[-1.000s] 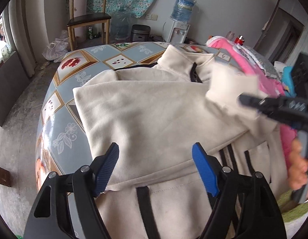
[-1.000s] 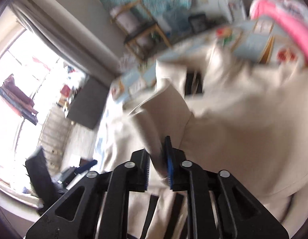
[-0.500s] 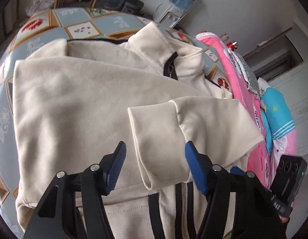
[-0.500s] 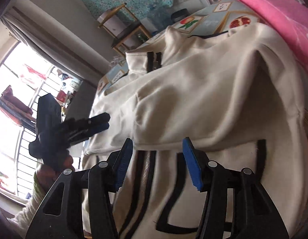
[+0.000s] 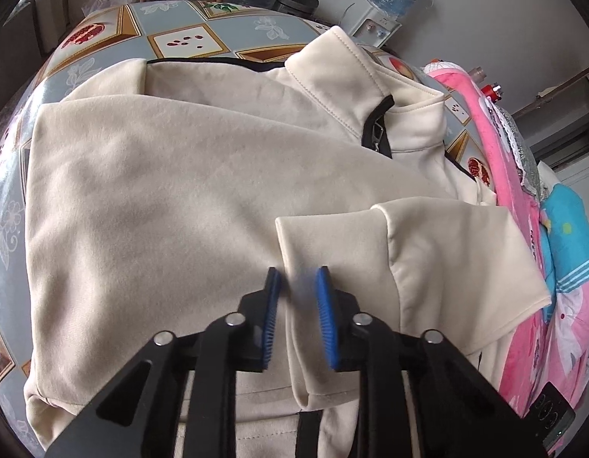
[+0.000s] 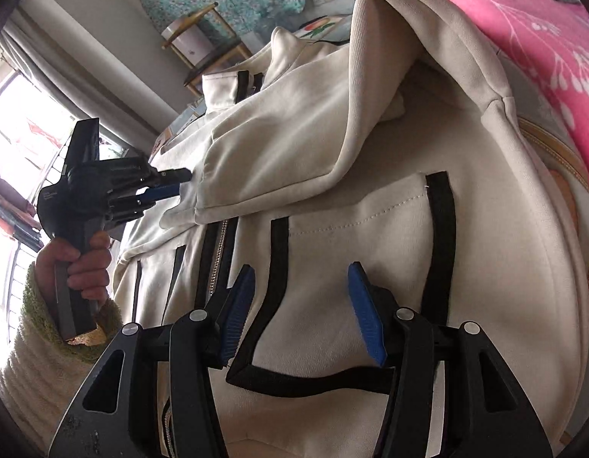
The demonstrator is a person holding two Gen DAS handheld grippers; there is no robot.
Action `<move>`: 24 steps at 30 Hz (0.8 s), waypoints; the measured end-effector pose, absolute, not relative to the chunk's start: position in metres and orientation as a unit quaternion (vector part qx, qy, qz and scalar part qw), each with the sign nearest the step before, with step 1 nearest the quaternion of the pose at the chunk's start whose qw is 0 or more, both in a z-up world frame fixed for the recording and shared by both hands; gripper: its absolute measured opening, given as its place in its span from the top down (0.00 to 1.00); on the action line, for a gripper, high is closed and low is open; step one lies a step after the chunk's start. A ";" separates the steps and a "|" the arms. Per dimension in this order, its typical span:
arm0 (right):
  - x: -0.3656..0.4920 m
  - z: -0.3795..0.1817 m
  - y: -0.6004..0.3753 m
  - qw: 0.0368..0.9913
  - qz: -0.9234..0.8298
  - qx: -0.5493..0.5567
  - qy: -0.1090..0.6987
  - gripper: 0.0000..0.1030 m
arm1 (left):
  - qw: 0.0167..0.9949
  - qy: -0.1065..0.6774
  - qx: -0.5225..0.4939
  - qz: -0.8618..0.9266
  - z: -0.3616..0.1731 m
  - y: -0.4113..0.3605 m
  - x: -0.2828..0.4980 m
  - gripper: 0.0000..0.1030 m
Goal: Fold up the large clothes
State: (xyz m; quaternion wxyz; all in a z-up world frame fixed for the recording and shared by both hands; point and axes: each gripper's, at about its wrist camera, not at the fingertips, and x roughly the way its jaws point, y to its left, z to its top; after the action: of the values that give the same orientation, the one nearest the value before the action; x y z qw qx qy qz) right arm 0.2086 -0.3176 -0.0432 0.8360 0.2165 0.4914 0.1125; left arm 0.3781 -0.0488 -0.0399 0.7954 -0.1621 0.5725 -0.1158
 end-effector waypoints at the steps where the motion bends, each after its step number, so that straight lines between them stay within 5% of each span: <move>1: 0.212 -0.045 -0.314 0.836 0.111 0.215 0.492 0.52 | 0.796 0.572 -0.160 -0.119 -0.040 -0.049 0.378 0.89; 8: 0.214 -0.045 -0.310 0.839 0.103 0.206 0.493 0.53 | 0.813 0.549 -0.143 -0.127 -0.027 -0.053 0.377 0.96; 17: 0.220 -0.047 -0.303 0.841 0.097 0.182 0.501 0.58 | 0.878 0.439 -0.145 -0.126 0.080 0.016 0.363 0.96; 24: 0.222 -0.047 -0.295 0.847 0.092 0.160 0.499 0.58 | 0.830 0.514 -0.205 -0.072 0.031 0.098 0.374 0.96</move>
State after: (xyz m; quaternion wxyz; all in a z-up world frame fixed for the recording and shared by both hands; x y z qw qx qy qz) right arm 0.2220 -0.2946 -0.0472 0.8467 0.1597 0.4991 0.0923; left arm 0.3736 0.0977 0.0315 0.8296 -0.2051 0.5144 -0.0717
